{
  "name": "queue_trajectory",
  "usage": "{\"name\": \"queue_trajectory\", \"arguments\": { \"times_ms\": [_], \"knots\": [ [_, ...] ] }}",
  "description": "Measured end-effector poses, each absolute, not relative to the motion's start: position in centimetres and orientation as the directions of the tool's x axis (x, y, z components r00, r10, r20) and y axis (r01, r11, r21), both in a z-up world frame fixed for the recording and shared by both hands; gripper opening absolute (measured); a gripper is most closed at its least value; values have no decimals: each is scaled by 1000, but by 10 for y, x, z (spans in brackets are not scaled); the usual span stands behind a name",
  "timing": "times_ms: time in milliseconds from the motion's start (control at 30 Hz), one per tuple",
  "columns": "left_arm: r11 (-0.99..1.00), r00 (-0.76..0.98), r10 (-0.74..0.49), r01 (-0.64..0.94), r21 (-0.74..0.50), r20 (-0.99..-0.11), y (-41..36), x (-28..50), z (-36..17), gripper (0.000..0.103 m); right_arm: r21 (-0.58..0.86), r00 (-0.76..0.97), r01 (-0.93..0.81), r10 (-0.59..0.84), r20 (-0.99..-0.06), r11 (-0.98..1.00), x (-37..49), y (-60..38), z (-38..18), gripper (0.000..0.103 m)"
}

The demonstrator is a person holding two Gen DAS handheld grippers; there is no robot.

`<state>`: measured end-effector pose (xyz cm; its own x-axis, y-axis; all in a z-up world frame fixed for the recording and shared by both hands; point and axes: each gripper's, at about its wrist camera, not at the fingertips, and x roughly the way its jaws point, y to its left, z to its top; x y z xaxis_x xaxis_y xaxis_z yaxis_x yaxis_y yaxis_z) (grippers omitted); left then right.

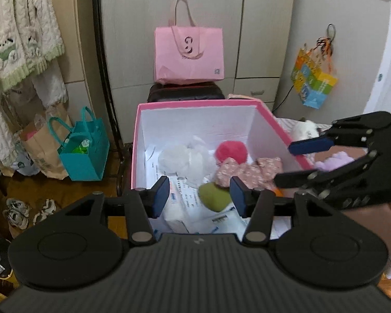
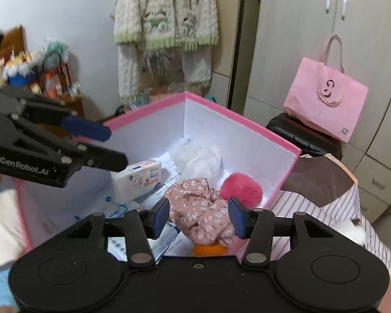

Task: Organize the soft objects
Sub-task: 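Open the left gripper over the box while the right gripper releases the scrunchie inside, then move both grippers to the lilac plush toy on the bed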

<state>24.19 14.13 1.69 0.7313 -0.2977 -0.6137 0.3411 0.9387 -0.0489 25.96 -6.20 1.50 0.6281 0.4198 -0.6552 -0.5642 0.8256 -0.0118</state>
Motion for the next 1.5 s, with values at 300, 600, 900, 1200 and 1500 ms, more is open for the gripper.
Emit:
{"name": "queue_trajectory", "arguments": {
  "times_ms": [300, 600, 900, 1200, 1500],
  "knots": [
    [880, 668, -430, 460, -118, -607, 129, 192, 51, 57, 106, 627, -527, 470, -621, 843, 211, -135, 46, 62],
    [822, 606, -504, 555, -128, -615, 82, 148, 59, 62, 85, 680, -449, 402, -614, 889, 159, -212, 48, 68],
    [766, 562, -568, 629, -136, -601, 24, 128, 54, 71, 45, 682, -503, 429, -592, 863, 127, -245, 35, 72],
    [780, 612, -564, 615, -115, -554, -35, 144, 29, 77, -19, 714, -500, 399, -575, 866, 134, -253, 5, 86],
    [857, 695, -473, 505, -100, -542, -76, 189, -7, 77, -65, 750, -470, 360, -555, 880, 169, -267, -28, 92]
  ]
}}
